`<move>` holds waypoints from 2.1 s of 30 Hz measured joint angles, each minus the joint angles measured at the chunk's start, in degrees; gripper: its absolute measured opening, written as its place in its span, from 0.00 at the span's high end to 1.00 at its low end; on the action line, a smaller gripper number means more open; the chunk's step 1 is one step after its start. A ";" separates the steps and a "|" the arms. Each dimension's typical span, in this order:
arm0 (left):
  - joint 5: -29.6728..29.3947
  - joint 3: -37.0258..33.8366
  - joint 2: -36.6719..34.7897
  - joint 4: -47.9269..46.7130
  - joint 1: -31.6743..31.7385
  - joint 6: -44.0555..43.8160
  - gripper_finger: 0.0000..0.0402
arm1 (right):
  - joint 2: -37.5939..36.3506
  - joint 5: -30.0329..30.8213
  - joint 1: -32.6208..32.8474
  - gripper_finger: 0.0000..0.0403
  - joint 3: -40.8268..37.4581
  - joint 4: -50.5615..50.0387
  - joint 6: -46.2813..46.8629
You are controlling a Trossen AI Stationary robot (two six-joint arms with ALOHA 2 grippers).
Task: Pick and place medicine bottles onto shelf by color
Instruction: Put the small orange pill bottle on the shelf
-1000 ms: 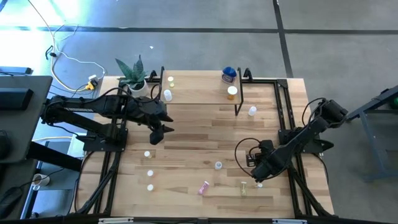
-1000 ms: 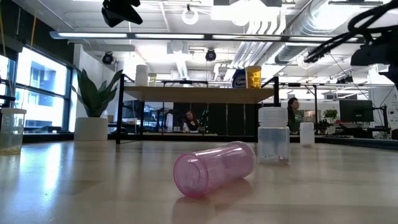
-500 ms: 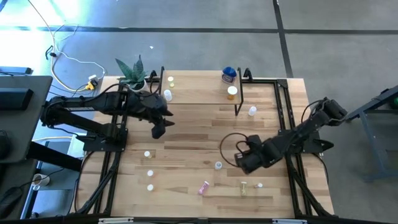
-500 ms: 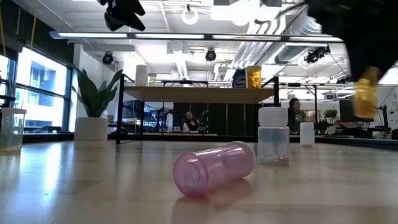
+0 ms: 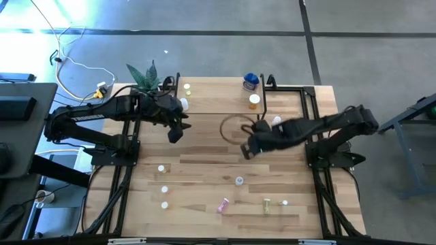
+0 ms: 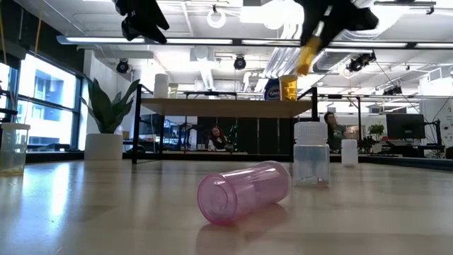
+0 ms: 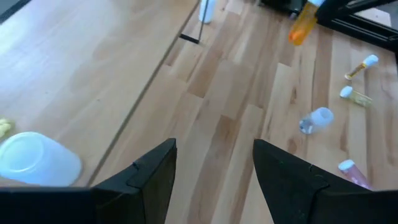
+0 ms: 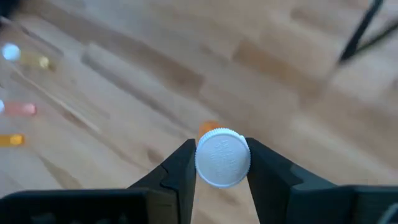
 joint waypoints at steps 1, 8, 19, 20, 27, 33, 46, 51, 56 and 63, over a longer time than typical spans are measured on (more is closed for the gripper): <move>0.00 0.00 0.00 0.01 0.42 0.00 0.50 | 0.00 0.00 -1.56 0.73 1.05 0.03 -2.86; -0.01 0.00 0.00 0.01 3.66 -0.01 0.50 | 0.00 0.00 -13.76 0.73 7.04 0.46 -21.62; -0.02 0.00 0.00 0.06 7.06 -0.02 0.50 | -0.02 -0.04 -29.52 0.73 15.32 6.22 -46.10; -0.02 0.00 0.00 0.06 7.30 -0.02 0.50 | -0.04 -0.06 -30.63 0.73 15.68 7.23 -47.68; -0.02 0.00 0.00 0.07 8.90 -0.02 0.50 | -0.04 -2.82 -36.70 0.73 16.63 13.36 -56.25; -0.04 0.00 0.00 0.08 10.57 -0.42 0.50 | 0.51 -7.74 -39.95 0.73 16.67 17.39 -60.78; -0.85 0.00 0.00 0.19 12.70 -2.01 0.50 | 8.42 -17.54 -41.46 0.73 16.70 17.35 -64.78; -1.31 0.00 0.00 0.19 12.70 -1.99 0.50 | 10.92 -19.23 -41.31 0.73 16.69 11.18 -64.82; -1.49 0.00 0.00 0.19 12.70 -1.99 0.50 | 12.28 -19.23 -41.31 0.73 16.66 6.76 -65.43; -1.76 0.00 0.00 0.19 12.70 -2.06 0.50 | 12.39 -19.10 -41.31 0.73 16.65 3.06 -65.93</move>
